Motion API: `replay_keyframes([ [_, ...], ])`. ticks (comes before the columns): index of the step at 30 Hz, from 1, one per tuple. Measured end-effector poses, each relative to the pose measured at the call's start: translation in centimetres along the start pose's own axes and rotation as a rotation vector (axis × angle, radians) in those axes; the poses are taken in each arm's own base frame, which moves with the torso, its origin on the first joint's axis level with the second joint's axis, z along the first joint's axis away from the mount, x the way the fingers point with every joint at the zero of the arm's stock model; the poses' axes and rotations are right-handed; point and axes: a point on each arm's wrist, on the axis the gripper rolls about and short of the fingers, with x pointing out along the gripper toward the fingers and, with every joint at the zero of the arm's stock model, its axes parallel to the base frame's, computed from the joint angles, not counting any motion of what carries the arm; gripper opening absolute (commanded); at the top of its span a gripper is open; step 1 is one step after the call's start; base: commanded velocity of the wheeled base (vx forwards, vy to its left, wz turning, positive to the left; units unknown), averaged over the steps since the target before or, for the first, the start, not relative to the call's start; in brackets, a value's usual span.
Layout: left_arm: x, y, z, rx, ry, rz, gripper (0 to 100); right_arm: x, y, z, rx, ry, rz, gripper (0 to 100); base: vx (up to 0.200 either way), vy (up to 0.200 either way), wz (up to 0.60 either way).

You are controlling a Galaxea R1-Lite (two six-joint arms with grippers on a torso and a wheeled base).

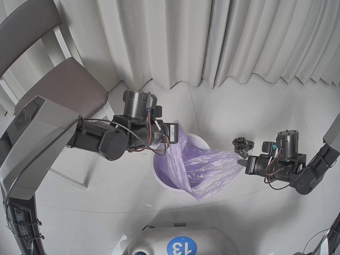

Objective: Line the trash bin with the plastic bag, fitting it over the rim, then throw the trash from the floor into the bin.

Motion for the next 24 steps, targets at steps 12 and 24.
replay_keyframes([
  [12, -0.7, 5.2, -5.3, -0.053, 0.065, 0.095, 0, 3.0, -0.2, -0.9, -0.006, 0.045, 0.003, 0, 0.0, 0.0, 0.0],
  [24, -1.6, 6.9, -7.6, -0.077, 0.097, 0.132, 0, 5.5, -1.1, -1.7, -0.003, 0.085, -0.008, 0, 0.0, 0.0, 0.0],
])
